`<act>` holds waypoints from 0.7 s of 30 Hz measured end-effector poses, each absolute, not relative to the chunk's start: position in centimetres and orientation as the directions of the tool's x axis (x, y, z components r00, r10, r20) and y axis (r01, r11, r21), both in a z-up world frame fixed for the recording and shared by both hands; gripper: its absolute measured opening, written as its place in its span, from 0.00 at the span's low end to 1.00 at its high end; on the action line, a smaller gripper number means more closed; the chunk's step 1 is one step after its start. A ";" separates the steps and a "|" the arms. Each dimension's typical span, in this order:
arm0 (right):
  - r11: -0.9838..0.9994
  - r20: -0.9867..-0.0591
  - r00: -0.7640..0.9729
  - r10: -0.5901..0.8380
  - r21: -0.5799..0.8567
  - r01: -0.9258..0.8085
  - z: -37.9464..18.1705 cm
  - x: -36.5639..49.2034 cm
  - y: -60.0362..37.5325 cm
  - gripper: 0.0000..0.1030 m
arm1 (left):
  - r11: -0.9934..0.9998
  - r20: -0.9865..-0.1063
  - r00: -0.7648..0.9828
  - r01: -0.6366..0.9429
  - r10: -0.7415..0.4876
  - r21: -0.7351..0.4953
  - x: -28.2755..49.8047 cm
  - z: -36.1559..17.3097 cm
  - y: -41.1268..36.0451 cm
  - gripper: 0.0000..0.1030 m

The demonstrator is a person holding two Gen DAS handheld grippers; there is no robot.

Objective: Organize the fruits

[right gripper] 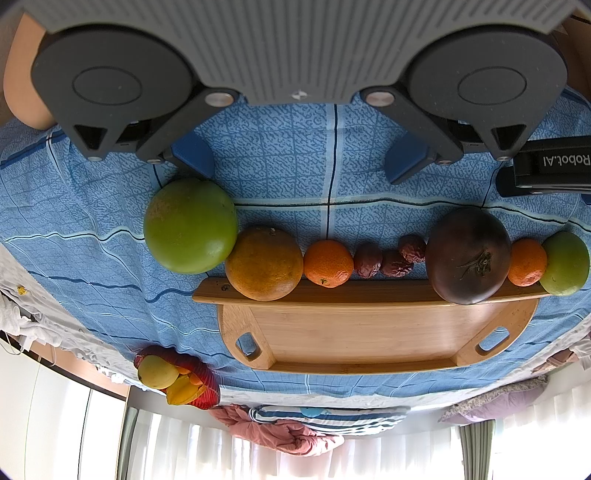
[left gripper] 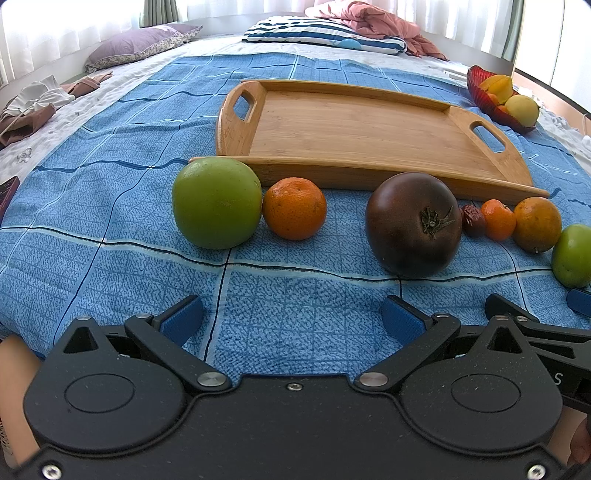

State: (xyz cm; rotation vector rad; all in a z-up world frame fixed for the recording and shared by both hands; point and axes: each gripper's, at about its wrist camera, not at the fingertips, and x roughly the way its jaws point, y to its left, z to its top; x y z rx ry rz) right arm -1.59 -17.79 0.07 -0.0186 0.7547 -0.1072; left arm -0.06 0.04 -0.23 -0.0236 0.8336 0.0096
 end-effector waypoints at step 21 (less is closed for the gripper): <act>0.990 -0.583 0.800 -0.139 -0.050 0.135 -1.0 -3.7 -17.2 1.00 | 0.999 -0.667 0.744 -0.044 0.040 0.010 -0.8 -0.7 -0.6 1.00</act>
